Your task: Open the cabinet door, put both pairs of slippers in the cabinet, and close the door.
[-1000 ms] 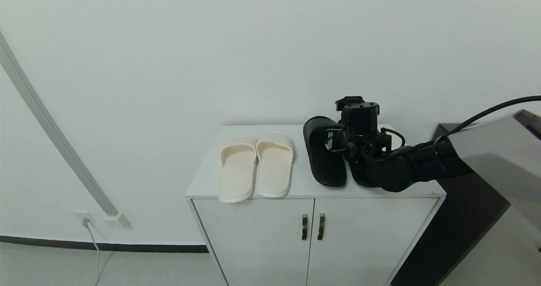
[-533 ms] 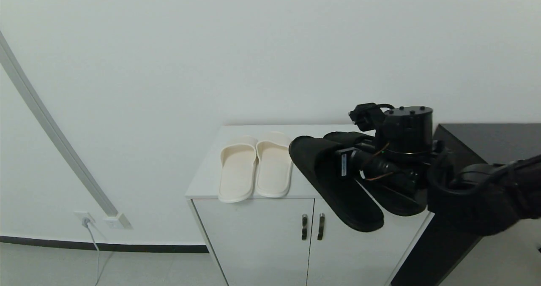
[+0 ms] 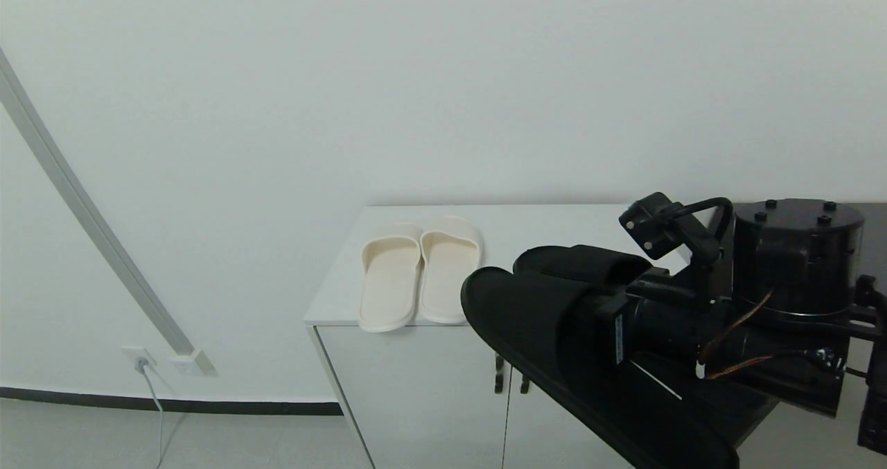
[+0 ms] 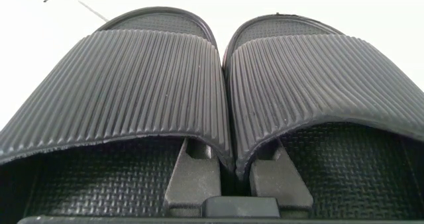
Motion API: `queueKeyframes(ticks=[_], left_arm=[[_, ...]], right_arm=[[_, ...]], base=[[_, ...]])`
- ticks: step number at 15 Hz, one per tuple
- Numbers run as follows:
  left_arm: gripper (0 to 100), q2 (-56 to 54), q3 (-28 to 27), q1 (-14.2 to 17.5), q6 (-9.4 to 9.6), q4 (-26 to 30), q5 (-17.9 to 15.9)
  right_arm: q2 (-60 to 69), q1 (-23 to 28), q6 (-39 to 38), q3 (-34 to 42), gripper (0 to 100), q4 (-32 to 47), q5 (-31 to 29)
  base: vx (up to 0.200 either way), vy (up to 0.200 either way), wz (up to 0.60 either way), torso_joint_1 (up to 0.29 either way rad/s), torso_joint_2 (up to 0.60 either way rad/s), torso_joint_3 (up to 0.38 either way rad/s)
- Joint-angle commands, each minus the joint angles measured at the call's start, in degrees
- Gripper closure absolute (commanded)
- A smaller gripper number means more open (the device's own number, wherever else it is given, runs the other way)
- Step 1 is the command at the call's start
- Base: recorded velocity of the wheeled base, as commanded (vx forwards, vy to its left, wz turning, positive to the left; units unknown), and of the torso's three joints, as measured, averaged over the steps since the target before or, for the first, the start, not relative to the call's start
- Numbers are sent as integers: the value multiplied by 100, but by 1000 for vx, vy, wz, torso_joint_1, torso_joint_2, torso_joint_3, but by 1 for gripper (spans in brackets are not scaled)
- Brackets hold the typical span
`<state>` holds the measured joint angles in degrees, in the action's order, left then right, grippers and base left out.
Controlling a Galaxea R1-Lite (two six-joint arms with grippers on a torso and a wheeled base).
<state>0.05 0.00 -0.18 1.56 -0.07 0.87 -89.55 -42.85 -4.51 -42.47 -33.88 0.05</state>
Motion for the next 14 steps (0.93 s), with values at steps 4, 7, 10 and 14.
queueKeyframes(ticks=[4,7,10,14], left_arm=[[100,4,0,1,2,-1,1],[100,4,0,1,2,-1,1],[100,4,0,1,2,-1,1],[100,4,0,1,-7,-1,1]], right_arm=[[105,-39,3,46,100,-5,-14],[113,-48,56,134,100,-22,4],[157,-39,152,248,100,-22,-5],[280,-74,231,398,100,-22,180]], base=[[-150,0,0,4,-1,2],[-200,0,0,1,-1,2],[0,0,0,0,0,0],[0,0,0,0,0,0]])
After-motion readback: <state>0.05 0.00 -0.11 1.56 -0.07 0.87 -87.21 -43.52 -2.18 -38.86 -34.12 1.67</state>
